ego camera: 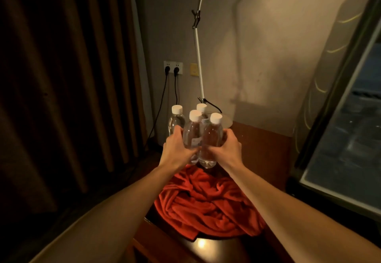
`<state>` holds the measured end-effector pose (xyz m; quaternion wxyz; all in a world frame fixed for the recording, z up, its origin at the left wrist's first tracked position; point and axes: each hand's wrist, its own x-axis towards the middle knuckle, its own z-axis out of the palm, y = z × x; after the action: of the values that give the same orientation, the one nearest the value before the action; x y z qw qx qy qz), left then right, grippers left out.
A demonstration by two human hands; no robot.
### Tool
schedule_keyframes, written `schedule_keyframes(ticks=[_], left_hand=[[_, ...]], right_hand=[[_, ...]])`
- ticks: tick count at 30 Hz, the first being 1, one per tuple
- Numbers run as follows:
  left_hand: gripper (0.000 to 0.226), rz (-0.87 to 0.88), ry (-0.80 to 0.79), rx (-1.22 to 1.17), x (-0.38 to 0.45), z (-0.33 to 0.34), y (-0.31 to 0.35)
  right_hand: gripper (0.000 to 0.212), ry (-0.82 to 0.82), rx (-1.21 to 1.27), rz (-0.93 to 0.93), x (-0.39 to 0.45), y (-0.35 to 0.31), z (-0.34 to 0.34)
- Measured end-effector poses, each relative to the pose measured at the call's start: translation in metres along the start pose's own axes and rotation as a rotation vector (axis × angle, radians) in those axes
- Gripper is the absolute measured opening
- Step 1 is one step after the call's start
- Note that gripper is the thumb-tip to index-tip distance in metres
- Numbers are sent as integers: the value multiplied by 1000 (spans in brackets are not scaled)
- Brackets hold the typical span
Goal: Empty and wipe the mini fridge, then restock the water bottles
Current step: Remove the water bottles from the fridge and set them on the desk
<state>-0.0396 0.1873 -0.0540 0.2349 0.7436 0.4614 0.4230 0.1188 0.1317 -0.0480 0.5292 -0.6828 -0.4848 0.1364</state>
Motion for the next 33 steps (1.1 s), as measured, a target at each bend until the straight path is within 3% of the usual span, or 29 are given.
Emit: schedule_keyframes(ticks=[11,14,17,20,26,33], left_hand=[[68,-19,20,109,-10,-6,3],[80,-58,26,97,-22,-15,4],[75,-69,35,23,-38,-21,5],[69,-14,-37,73,-50,-25,15],[83,29,-154,270,-56,-33,29],[70,13,-194,319,-53,-38,34]], right_hand=[[55,-133,-113,-2,6,1,-2],[55,-155,-110,7,-2,0,-7],[53,-167,-111,-3,-11,-4,-14],[50,-196,-89,5,-24,-8,-21],[51,-201,-104,-4,-42,-10,-37],[50,-194,-86,-13,-50,-10,-44]])
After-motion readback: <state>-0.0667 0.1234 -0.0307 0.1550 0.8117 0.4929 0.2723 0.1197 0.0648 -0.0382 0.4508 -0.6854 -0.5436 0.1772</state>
